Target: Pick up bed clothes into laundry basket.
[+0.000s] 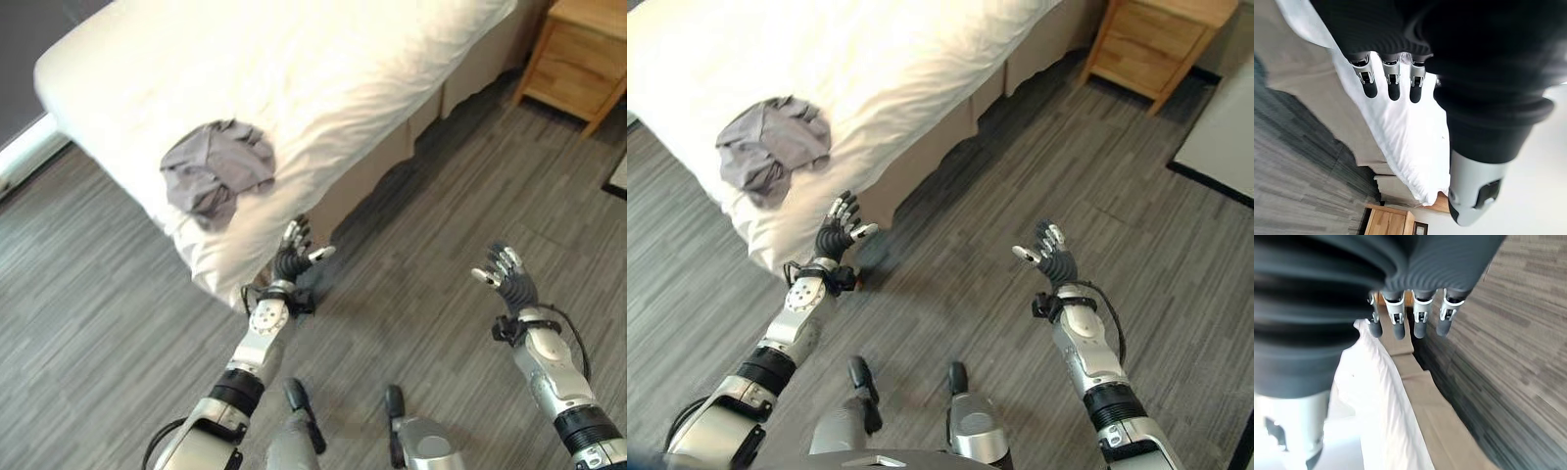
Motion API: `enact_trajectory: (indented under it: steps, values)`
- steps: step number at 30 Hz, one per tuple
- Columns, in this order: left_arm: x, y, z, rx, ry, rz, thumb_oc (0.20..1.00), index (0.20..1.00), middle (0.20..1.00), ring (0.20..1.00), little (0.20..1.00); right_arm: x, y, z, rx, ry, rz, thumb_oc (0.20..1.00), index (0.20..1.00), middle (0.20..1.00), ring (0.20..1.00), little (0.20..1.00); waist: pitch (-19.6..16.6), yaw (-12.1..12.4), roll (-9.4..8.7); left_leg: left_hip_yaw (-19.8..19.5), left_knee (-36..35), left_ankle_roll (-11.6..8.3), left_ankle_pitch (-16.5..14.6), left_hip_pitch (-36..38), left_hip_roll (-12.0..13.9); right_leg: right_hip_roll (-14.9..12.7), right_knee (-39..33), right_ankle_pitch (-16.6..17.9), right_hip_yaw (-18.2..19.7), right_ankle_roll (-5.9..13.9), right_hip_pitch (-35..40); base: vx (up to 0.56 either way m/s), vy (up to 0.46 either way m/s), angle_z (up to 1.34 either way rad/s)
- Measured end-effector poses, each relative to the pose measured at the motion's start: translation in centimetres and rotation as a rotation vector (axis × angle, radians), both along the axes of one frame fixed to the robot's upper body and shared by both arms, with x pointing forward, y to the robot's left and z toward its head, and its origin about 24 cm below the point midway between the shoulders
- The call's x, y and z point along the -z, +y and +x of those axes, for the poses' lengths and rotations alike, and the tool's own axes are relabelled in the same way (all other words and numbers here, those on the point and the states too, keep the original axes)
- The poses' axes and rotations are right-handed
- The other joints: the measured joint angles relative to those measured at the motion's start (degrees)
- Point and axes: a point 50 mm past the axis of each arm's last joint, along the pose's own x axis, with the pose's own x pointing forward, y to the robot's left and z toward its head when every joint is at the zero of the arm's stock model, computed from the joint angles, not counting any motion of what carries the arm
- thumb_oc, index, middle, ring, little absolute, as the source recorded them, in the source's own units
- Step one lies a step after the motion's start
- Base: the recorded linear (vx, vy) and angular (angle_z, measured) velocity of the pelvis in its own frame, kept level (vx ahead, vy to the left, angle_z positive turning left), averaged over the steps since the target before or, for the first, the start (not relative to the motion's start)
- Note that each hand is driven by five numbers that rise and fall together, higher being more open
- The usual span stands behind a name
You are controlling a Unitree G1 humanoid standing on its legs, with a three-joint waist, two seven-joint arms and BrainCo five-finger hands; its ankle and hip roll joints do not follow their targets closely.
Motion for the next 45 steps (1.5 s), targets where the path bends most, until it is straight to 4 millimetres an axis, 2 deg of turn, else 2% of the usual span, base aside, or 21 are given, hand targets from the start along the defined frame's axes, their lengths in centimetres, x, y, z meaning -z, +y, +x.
enact_trajectory:
  steps: [3,4,7,9,10,12,13,14,15,16,17,19,20,22,23,24,30,32,37,41,45]
  values:
    - [0.2,-0.2,-0.1,0.007,0.003,-0.005,1.0,1.0,1.0,1.0,1.0,0.2,-0.6,-0.8,0.002,0.011,-0.019,1.0,1.0,1.0,1.0,1.0,-1.8,-1.0,2.44,5.9,3.1,3.03,2.0,2.1,-2.5,-0.3,-1.8,-1.0,0.5,1.31,2.2,0.15,0.183,-0.52]
    - [0.3,-0.5,-0.3,0.01,0.005,-0.018,1.0,1.0,1.0,1.0,1.0,0.6,-1.0,-1.3,0.007,0.035,-0.038,1.0,1.0,1.0,1.0,1.0,-2.9,-1.5,4.48,5.4,2.6,6.59,5.3,3.1,-3.6,0.3,-1.5,-1.9,1.4,2.56,2.3,0.19,0.289,-0.21]
    - [0.1,-0.6,-0.3,0.012,-0.011,-0.021,1.0,1.0,1.0,1.0,1.0,1.6,-0.7,-2.0,0.008,0.07,-0.051,1.0,1.0,1.0,1.0,1.0,-3.4,-2.3,4.62,5.4,-1.0,8.21,5.0,5.2,-5.8,-1.2,1.2,-3.2,1.4,4.5,1.3,0.11,0.205,0.11]
    - [0.5,-0.2,-0.5,-0.002,0.004,-0.018,1.0,1.0,1.0,1.0,1.0,1.8,0.1,-1.8,-0.004,0.067,-0.03,1.0,1.0,1.0,1.0,1.0,-3.4,-1.6,4.67,5.6,-3.0,9.33,4.1,6.6,-7.3,-2.6,5.4,-4.8,1.7,5.89,-0.4,0.07,0.25,0.01]
    - [0.5,0.0,-0.6,-0.013,0.006,-0.015,1.0,1.0,1.0,1.0,1.0,1.8,0.5,-1.7,-0.019,0.065,-0.03,1.0,1.0,1.0,1.0,1.0,-3.4,-0.5,4.76,5.3,-3.7,10.31,2.6,7.2,-8.2,-3.7,10.4,-7.4,1.8,6.43,-2.5,0.05,0.247,-0.07]
    - [0.5,0.2,-0.6,-0.031,0.005,-0.017,1.0,1.0,1.0,1.0,1.0,1.5,0.7,-1.4,-0.035,0.057,-0.044,1.0,1.0,1.0,1.0,1.0,-3.1,-0.1,5.34,5.1,-4.2,10.28,-0.3,8.0,-8.7,-4.6,18.0,-10.9,1.9,7.12,-5.8,0.03,0.22,0.04]
    - [0.1,0.9,-0.5,-0.053,-0.007,-0.001,1.0,1.0,1.0,1.0,1.0,1.1,0.8,-1.1,-0.049,0.043,-0.065,1.0,1.0,1.0,1.0,1.0,-2.9,-0.1,5.98,3.3,-4.2,11.35,-5.5,8.7,-9.3,-5.7,30.6,-14.4,3.1,8.3,-11.4,0.01,0.14,0.24]
    - [-0.1,1.3,-0.4,-0.063,-0.013,0.011,1.0,1.0,1.0,1.0,1.0,1.1,1.0,-1.1,-0.051,0.04,-0.061,1.0,1.0,1.0,1.0,1.0,-2.7,-0.1,5.04,3.1,-4.2,11.42,-5.5,8.7,-10.7,-7.6,34.6,-16.2,3.5,9.0,-13.7,0.05,0.136,0.39]
    - [-0.5,2.1,-0.4,-0.081,-0.027,0.039,1.0,1.0,1.0,1.0,1.0,1.1,0.9,-1.1,-0.054,0.037,-0.064,1.0,1.0,1.0,1.0,1.0,-2.3,-0.3,4.57,1.8,-4.2,12.36,-5.9,8.7,-12.6,-9.1,37.8,-16.8,6.5,8.99,-16.6,0.04,0.05,0.4]
    - [-0.9,2.4,-0.3,-0.088,-0.04,0.049,1.0,1.0,1.0,1.0,1.0,1.1,0.9,-1.2,-0.054,0.039,-0.066,1.0,1.0,1.0,1.0,1.0,-2.1,-0.4,4.48,1.0,-4.2,12.46,-5.8,8.6,-13.3,-9.5,37.5,-16.9,8.3,9.07,-17.1,0.08,0.064,0.55]
    - [-2.8,3.3,0.0,-0.097,-0.11,0.1,1.0,1.0,1.0,1.0,1.0,1.1,0.8,-1.2,-0.055,0.041,-0.069,1.0,1.0,1.0,1.0,1.0,-1.4,-0.6,4.47,0.2,-4.3,12.54,-5.9,8.5,-14.3,-9.3,34.1,-16.7,12.8,9.46,-17.8,0.04,0.012,0.45]
    - [-6.3,5.1,0.8,-0.117,-0.227,0.247,1.0,1.0,1.0,1.0,1.0,0.9,1.0,-1.1,-0.071,0.034,-0.066,1.0,1.0,1.0,1.0,1.0,-1.3,-0.3,4.51,-0.9,-4.5,12.51,-5.9,7.6,-14.8,-9.3,25.1,-15.4,15.9,10.47,-18.3,0.04,-0.037,0.46]
    - [-10.2,6.9,1.6,-0.169,-0.346,0.37,1.0,1.0,1.0,1.0,1.0,0.8,1.0,-1.0,-0.082,0.029,-0.07,1.0,1.0,1.0,1.0,1.0,-1.3,-0.5,5.12,-1.7,-4.4,12.62,-6.1,6.4,-14.5,-9.3,19.0,-9.5,16.3,11.93,-18.3,0.08,-0.088,0.46]
    - [-14.6,8.8,2.3,-0.221,-0.453,0.583,1.0,1.0,1.0,1.0,1.0,0.8,1.1,-0.9,-0.107,0.033,-0.084,1.0,1.0,1.0,1.0,1.0,-1.1,-0.7,5.85,-2.5,-4.2,12.21,-5.8,4.5,-13.5,-8.1,11.2,-3.3,16.7,12.53,-16.1,0.07,-0.063,0.5]
    - [-17.8,9.5,3.4,-0.271,-0.507,0.718,1.0,1.0,1.0,1.0,1.0,1.2,0.9,-1.4,-0.124,0.055,-0.091,1.0,1.0,1.0,1.0,1.0,-0.9,-0.9,6.14,-3.3,-4.5,10.32,-4.9,4.5,-12.7,-7.6,7.3,0.9,16.3,12.38,-13.1,0.05,-0.093,0.56]
    - [-18.7,9.8,3.9,-0.288,-0.506,0.768,1.0,1.0,1.0,1.0,1.0,1.5,1.0,-1.5,-0.139,0.07,-0.092,1.0,1.0,1.0,1.0,1.0,-0.9,-1.4,6.27,-3.8,-4.5,10.09,-5.0,5.1,-12.4,-7.4,5.8,1.2,15.3,12.07,-11.4,0.08,-0.124,0.5]
    - [-18.9,12.8,8.0,-0.4,-0.163,1.124,1.0,1.0,1.0,1.0,1.0,1.1,3.1,-0.9,-0.283,0.055,-0.098,1.0,1.0,1.0,1.0,1.0,-1.8,-5.7,7.79,-4.9,-4.5,8.18,-5.2,4.4,-11.4,-6.7,-0.9,3.2,12.9,10.92,-8.4,0.06,-0.073,0.09]
    - [-19.4,14.0,8.1,-0.428,-0.077,1.201,1.0,1.0,1.0,1.0,1.0,1.6,3.8,-1.3,-0.328,0.074,-0.095,1.0,1.0,1.0,1.0,1.0,-1.8,-7.8,7.8,-4.9,-4.3,7.76,-4.6,3.7,-11.3,-6.8,-2.2,3.5,12.5,10.51,-8.5,0.1,-0.037,0.0]
    - [-19.2,16.5,7.3,-0.52,0.029,1.148,1.0,1.0,1.0,1.0,1.0,3.5,3.5,-3.2,-0.341,0.162,-0.048,1.0,1.0,1.0,1.0,1.0,-1.7,-8.8,7.86,-0.9,-4.3,5.13,-2.8,3.1,-11.2,-7.0,-2.4,3.3,14.7,10.27,-10.1,0.05,-0.026,-0.25]
    - [-19.1,18.6,6.4,-0.602,0.107,1.084,1.0,1.0,1.0,1.0,1.0,4.4,3.2,-4.3,-0.343,0.212,-0.009,1.0,1.0,1.0,1.0,1.0,-1.5,-9.9,8.1,0.6,-4.3,4.88,-2.4,1.6,-10.1,-5.9,-2.4,3.4,15.9,10.11,-12.3,0.02,-0.014,-0.17]
    - [-19.1,19.8,5.7,-0.644,0.122,1.034,1.0,1.0,1.0,1.0,1.0,3.7,2.6,-4.0,-0.322,0.183,0.007,1.0,1.0,1.0,1.0,1.0,-0.7,-10.4,9.16,1.0,-4.3,4.82,-2.5,-1.5,-9.6,-5.2,-1.8,4.1,16.9,9.49,-16.2,0.03,-0.016,-0.14]
